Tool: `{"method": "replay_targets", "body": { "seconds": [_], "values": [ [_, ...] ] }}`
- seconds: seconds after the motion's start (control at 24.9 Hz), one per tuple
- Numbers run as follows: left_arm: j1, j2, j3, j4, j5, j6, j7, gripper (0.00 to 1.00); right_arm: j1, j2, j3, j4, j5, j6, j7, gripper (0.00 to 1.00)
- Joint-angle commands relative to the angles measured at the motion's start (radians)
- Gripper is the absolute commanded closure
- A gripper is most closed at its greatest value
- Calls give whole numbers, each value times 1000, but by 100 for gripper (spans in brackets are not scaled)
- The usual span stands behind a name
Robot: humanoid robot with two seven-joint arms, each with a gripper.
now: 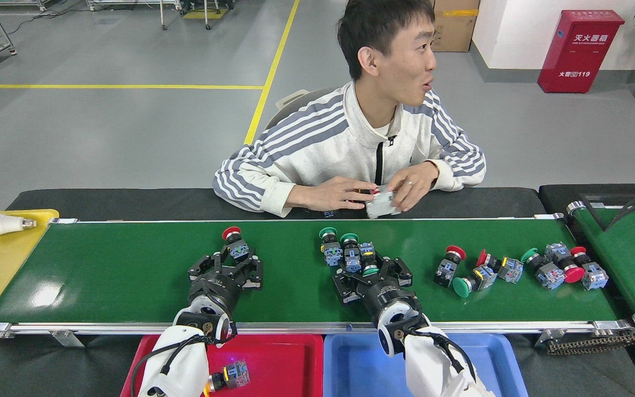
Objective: Pick switch part from conveyor to tray
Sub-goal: 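Drop the left gripper's part in the red tray, right's in the blue tray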
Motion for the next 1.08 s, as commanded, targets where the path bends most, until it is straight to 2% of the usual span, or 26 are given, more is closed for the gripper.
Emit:
{"method": "replay_targets", "body": {
  "seconds": [0.0, 0.12, 0.16, 0.28, 0.32, 0.36, 0.4, 0.44, 0.52, 0.64, 0.8, 0.88, 0.92, 0.96, 1.0, 1.04],
  "values": [
    [50, 20, 4, -125, -4, -191, 9, 88, -14, -19, -4, -10, -1, 2, -7, 91],
    [222, 133, 46, -312, -2, -550, 6, 83, -3, -22, -4, -33, -3, 1, -32, 95],
    [262, 150, 69, -347, -1, -629, 7, 79, 5, -25, -4, -48, -3, -1, -33, 96],
    [350, 155, 151, -395, -1, -629, 6, 58, 52, -48, -4, -140, -4, -33, -35, 97],
    [360, 156, 159, -395, 1, -629, 6, 44, 77, -57, -3, -183, -4, -53, -35, 98],
    [365, 153, 164, -395, -1, -629, 7, 22, 108, -66, -3, -231, -4, -73, -33, 98],
    [368, 153, 168, -395, -2, -629, 7, 8, 131, -76, -3, -268, -4, -85, -35, 98],
    [376, 153, 184, -395, 1, -629, 10, 0, 161, -88, -3, -317, -4, -105, -33, 98],
    [397, 155, 230, -398, 10, -629, 13, 0, 210, -112, -3, -407, -4, -159, -33, 98],
    [411, 155, 273, -411, 11, -629, 13, 0, 301, -117, -1, -548, -3, -256, -24, 98],
    [439, 147, 354, -450, 10, -629, 13, 0, 381, -135, 69, -656, -1, -305, -24, 98],
    [449, 144, 380, -451, 10, -432, 13, 0, 401, -168, 118, -673, 0, -326, -26, 97],
    [452, 144, 391, -447, 10, -279, 13, 0, 404, -169, 151, -671, 5, -329, -27, 92],
    [452, 144, 395, -439, 10, -137, 13, 0, 407, -169, 195, -671, 20, -328, -27, 73],
    [454, 147, 395, -435, 10, -64, 13, 0, 408, -168, 223, -671, 32, -323, -29, 47],
    [454, 147, 395, -428, 10, 3, 13, 0, 416, -165, 249, -671, 43, -320, -35, 4]
  ]
}}
